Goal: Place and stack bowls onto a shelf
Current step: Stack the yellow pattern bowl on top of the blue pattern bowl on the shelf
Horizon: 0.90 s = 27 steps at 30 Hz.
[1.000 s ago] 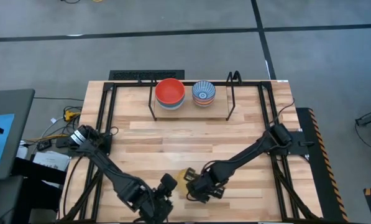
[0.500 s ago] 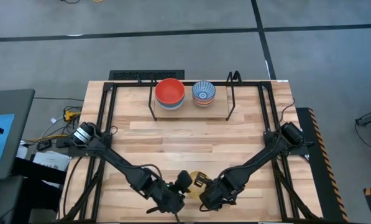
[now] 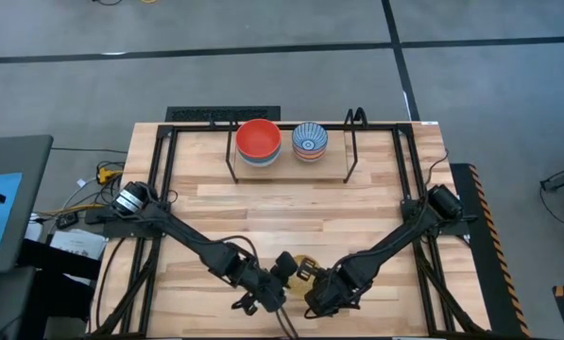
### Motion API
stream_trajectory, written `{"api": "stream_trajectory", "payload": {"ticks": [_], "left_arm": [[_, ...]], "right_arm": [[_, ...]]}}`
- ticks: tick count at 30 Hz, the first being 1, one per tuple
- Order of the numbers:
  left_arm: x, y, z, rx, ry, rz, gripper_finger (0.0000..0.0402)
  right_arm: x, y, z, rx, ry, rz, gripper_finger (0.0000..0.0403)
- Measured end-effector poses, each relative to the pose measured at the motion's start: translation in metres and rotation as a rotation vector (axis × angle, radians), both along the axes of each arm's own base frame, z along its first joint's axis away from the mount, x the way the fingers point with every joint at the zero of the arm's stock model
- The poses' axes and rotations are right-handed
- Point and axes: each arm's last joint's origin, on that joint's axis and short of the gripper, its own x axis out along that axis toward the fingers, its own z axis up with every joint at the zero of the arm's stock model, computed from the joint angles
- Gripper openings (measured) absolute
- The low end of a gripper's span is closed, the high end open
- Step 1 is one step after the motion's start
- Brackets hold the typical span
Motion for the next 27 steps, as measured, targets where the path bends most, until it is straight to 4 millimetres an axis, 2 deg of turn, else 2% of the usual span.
{"api": "stream_trajectory", "payload": {"ticks": [11, 18, 27], "left_arm": [[0.006, 0.011, -0.007, 0.03, 0.03, 0.06, 0.0099], [0.022, 0.011, -0.03, 0.072, 0.011, -0.058, 0.0099], [0.029, 0.017, -0.034, 0.156, -0.037, -0.258, 0.0098]], "right_arm": [[-0.009, 0.012, 0.0, -0.001, 0.001, 0.039, 0.0038], [-0.014, 0.017, -0.001, 0.001, 0.026, 0.064, 0.0039], [-0.024, 0.026, -0.001, -0.029, 0.035, 0.15, 0.0039]]}}
